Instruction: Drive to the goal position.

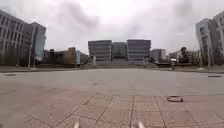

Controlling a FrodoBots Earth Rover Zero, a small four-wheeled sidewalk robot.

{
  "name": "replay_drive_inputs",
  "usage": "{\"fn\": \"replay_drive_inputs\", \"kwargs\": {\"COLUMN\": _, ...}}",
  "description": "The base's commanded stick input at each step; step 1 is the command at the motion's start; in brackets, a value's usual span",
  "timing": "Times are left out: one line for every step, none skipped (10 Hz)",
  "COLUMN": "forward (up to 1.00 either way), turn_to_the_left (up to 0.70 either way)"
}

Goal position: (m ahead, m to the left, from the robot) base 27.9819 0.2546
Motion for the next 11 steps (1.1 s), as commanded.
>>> {"fn": "replay_drive_inputs", "kwargs": {"forward": 0.7, "turn_to_the_left": 0.01}}
{"fn": "replay_drive_inputs", "kwargs": {"forward": 0.7, "turn_to_the_left": 0.01}}
{"fn": "replay_drive_inputs", "kwargs": {"forward": 0.7, "turn_to_the_left": 0.01}}
{"fn": "replay_drive_inputs", "kwargs": {"forward": 0.7, "turn_to_the_left": 0.01}}
{"fn": "replay_drive_inputs", "kwargs": {"forward": 0.7, "turn_to_the_left": 0.01}}
{"fn": "replay_drive_inputs", "kwargs": {"forward": 0.7, "turn_to_the_left": 0.01}}
{"fn": "replay_drive_inputs", "kwargs": {"forward": 0.7, "turn_to_the_left": 0.01}}
{"fn": "replay_drive_inputs", "kwargs": {"forward": 0.7, "turn_to_the_left": 0.01}}
{"fn": "replay_drive_inputs", "kwargs": {"forward": 0.7, "turn_to_the_left": 0.01}}
{"fn": "replay_drive_inputs", "kwargs": {"forward": 0.7, "turn_to_the_left": 0.01}}
{"fn": "replay_drive_inputs", "kwargs": {"forward": 0.7, "turn_to_the_left": 0.01}}
